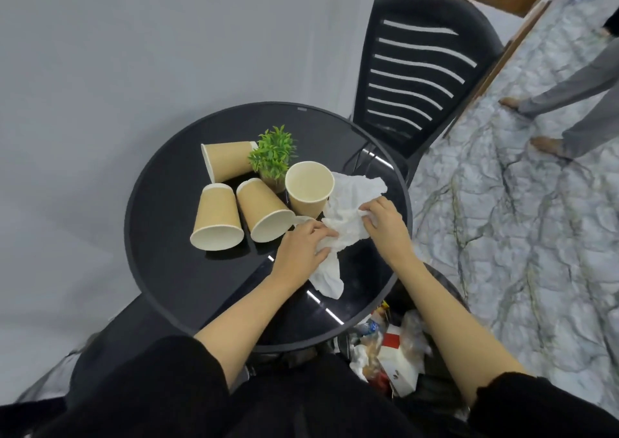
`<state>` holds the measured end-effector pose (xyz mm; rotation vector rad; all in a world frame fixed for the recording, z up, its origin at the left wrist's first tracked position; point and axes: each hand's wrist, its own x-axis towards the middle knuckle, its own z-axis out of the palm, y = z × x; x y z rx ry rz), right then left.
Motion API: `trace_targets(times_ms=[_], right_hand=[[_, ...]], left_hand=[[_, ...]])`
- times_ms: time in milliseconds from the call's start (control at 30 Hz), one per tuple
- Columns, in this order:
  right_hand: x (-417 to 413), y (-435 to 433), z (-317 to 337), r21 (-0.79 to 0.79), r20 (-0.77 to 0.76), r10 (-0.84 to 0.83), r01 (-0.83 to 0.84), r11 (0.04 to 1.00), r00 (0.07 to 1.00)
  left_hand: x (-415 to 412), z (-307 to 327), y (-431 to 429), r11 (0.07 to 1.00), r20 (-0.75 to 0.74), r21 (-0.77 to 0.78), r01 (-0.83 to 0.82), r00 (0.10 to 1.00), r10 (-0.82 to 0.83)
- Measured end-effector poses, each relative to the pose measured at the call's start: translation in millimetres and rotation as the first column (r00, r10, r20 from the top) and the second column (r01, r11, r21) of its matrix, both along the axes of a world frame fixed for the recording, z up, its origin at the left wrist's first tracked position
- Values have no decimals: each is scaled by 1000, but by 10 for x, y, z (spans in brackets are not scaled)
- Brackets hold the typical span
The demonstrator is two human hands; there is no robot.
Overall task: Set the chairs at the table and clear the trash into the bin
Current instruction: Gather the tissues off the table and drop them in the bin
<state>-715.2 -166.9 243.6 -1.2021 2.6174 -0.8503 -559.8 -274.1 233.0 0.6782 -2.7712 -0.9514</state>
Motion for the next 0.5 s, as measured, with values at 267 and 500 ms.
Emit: trace_targets(times_ms=[267,500], right_hand=[[-216,55,-315,133,55,147,-153,979,988],[-150,99,-337,91,14,86,-87,992,996]], left_hand=[[-60,-167,102,1000,219,8,-23,976,20],[49,-188,124,999,177,-52,18,984,-9]])
